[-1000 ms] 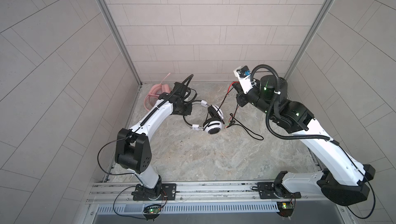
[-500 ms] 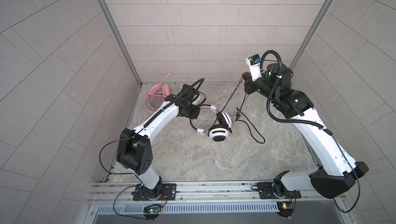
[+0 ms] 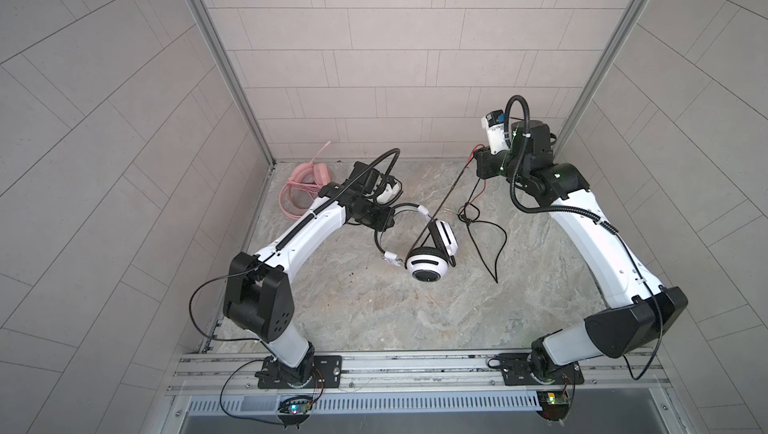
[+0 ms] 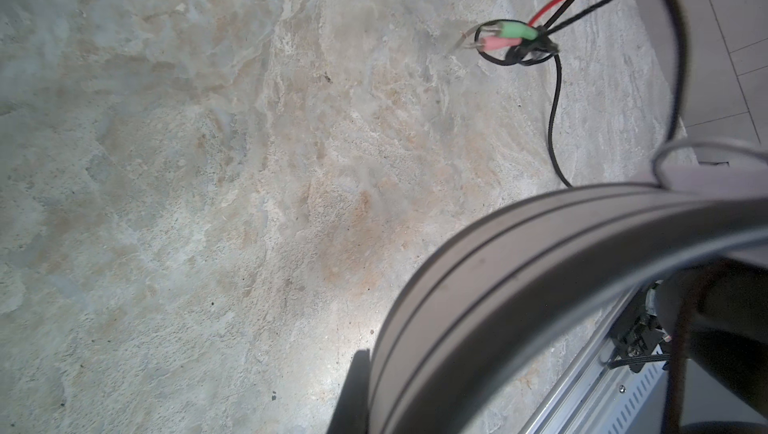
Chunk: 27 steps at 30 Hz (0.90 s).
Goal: Wrap the headphones
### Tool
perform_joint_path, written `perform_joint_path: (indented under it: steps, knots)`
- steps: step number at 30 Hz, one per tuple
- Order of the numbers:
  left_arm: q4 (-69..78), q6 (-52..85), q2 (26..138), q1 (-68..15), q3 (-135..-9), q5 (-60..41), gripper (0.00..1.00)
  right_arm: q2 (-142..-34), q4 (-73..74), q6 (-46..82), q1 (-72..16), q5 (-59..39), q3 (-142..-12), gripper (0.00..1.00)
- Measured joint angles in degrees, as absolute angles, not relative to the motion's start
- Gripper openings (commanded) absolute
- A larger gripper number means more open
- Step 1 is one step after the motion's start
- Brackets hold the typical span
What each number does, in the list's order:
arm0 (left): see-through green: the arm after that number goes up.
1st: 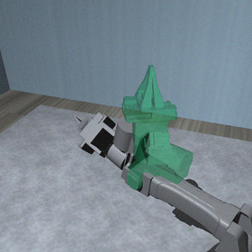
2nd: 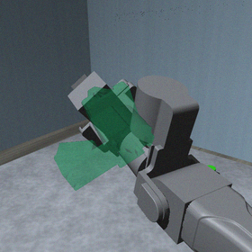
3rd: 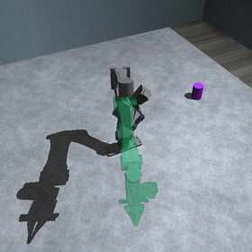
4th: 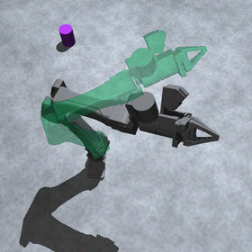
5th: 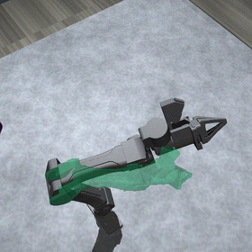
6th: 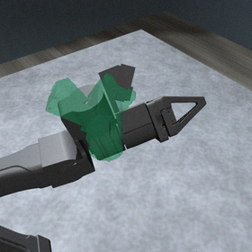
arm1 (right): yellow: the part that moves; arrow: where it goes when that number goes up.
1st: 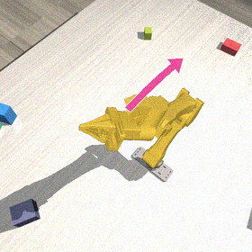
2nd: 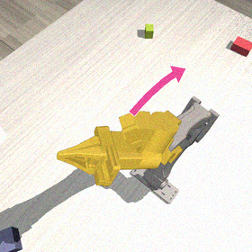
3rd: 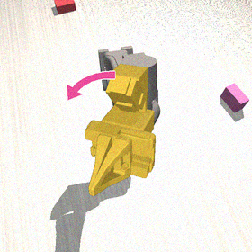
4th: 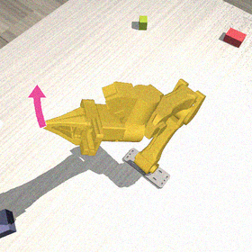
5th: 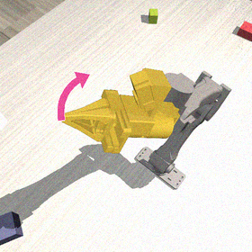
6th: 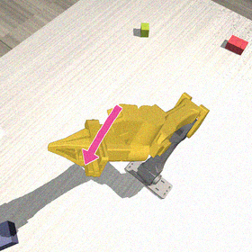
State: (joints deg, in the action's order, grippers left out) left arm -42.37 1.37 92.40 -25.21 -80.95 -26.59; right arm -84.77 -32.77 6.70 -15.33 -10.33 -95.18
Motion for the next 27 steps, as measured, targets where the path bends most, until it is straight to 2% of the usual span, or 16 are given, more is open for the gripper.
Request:
perform_joint_path:
  steps: [12, 27]
  knots:
    - [-39.88, 0.82, 89.34, -25.21, -79.88, -28.12, 0.0, -84.79, -26.85, 10.87, -8.95, -15.51, -80.84, 0.0]
    - [-36.71, 1.08, 88.16, -25.21, -77.97, -31.16, 0.0, -91.98, -20.47, 16.29, -8.93, -30.39, -76.75, 0.0]
